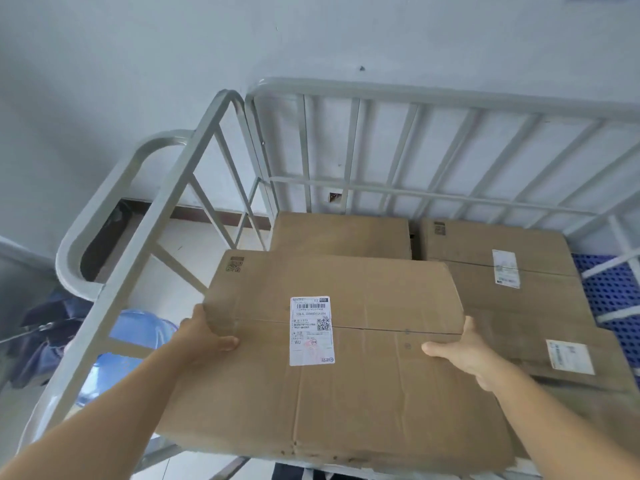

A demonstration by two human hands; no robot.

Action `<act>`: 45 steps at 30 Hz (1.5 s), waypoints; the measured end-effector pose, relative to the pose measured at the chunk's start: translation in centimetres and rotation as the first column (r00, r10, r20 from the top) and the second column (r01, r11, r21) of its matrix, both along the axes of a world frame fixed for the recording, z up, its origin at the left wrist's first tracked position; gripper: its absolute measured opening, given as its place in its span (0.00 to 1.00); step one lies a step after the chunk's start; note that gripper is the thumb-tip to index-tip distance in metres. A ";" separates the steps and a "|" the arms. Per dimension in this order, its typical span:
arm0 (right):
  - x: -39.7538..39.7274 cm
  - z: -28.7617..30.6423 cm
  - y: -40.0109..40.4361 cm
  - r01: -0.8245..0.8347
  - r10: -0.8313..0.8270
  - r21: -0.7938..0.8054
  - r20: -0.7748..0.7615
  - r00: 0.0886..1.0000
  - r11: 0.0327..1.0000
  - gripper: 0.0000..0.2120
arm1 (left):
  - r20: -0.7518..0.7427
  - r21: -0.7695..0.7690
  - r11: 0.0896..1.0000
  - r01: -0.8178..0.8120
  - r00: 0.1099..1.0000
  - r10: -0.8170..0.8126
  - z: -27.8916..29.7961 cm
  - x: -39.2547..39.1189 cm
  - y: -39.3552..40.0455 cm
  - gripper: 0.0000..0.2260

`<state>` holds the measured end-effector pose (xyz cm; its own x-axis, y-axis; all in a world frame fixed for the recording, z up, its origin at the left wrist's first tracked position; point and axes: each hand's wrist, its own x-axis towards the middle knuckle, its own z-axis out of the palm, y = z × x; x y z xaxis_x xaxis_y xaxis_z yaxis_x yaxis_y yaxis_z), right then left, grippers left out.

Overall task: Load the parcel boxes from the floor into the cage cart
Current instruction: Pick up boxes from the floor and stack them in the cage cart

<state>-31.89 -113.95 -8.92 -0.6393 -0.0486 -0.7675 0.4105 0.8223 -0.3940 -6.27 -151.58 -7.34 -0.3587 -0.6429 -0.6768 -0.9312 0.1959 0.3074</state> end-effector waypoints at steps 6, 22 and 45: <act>0.2 -4.9 0.0 -0.012 0.005 0.085 0.080 0.997 0.996 0.66 | 0.016 0.123 0.992 -0.022 1.000 0.020 -5.3 0.6 -0.3 0.47; -0.4 -15.6 -1.7 0.026 -0.044 0.159 0.108 0.993 0.987 0.50 | 0.106 0.159 0.987 0.029 0.993 -0.046 -15.3 -2.9 -3.7 0.44; 2.6 -26.6 -2.7 0.147 -0.152 0.193 0.016 0.988 0.970 0.57 | 0.079 -0.038 0.999 -0.007 0.997 0.010 -28.3 0.0 -1.5 0.47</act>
